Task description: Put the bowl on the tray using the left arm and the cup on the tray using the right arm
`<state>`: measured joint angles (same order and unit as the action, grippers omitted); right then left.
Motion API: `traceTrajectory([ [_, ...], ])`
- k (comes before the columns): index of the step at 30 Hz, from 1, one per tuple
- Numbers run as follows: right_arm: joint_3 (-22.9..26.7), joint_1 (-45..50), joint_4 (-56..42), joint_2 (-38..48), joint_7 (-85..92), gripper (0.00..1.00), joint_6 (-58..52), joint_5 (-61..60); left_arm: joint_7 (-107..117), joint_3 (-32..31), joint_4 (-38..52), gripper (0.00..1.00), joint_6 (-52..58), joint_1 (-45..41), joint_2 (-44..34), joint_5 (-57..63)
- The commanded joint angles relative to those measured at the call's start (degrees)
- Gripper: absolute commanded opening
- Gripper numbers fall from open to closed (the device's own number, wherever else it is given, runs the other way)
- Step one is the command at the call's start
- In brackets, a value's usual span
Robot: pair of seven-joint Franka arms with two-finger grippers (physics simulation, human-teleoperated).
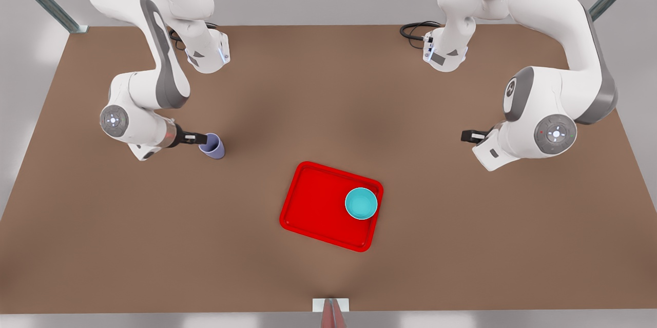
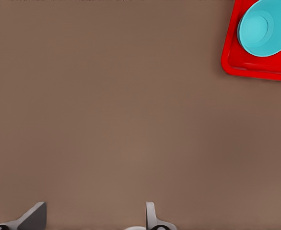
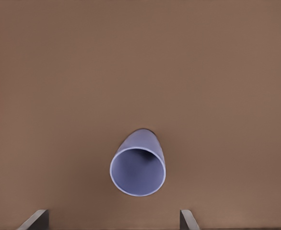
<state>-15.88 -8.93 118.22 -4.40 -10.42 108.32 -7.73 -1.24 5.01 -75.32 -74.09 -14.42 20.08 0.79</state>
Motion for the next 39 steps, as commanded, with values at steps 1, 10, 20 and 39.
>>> traceTrajectory([
  [1, 0.0, 0.1, 0.0, 0.0, 0.0, 1.00, 0.0, 0.0, 0.0, 0.0, 0.0, 1.00, 0.0, 0.0, 0.0, 0.0],
  [10, 0.9, -1.6, 4.7, -4.0, 0.8, 0.99, 7.3, 0.7, 0.0, 0.0, 0.0, 1.00, 0.0, 0.0, 0.1, 0.0],
  [20, 0.9, -2.4, 7.4, -4.0, 1.0, 0.99, 13.3, 5.7, 0.0, -0.1, 0.0, 1.00, -0.1, 0.0, 0.2, 0.0],
  [39, -0.5, 0.6, 15.8, -1.1, 0.6, 1.00, 20.2, 4.7, 0.0, 0.0, 0.0, 1.00, -0.2, 0.0, 1.0, 0.0],
])
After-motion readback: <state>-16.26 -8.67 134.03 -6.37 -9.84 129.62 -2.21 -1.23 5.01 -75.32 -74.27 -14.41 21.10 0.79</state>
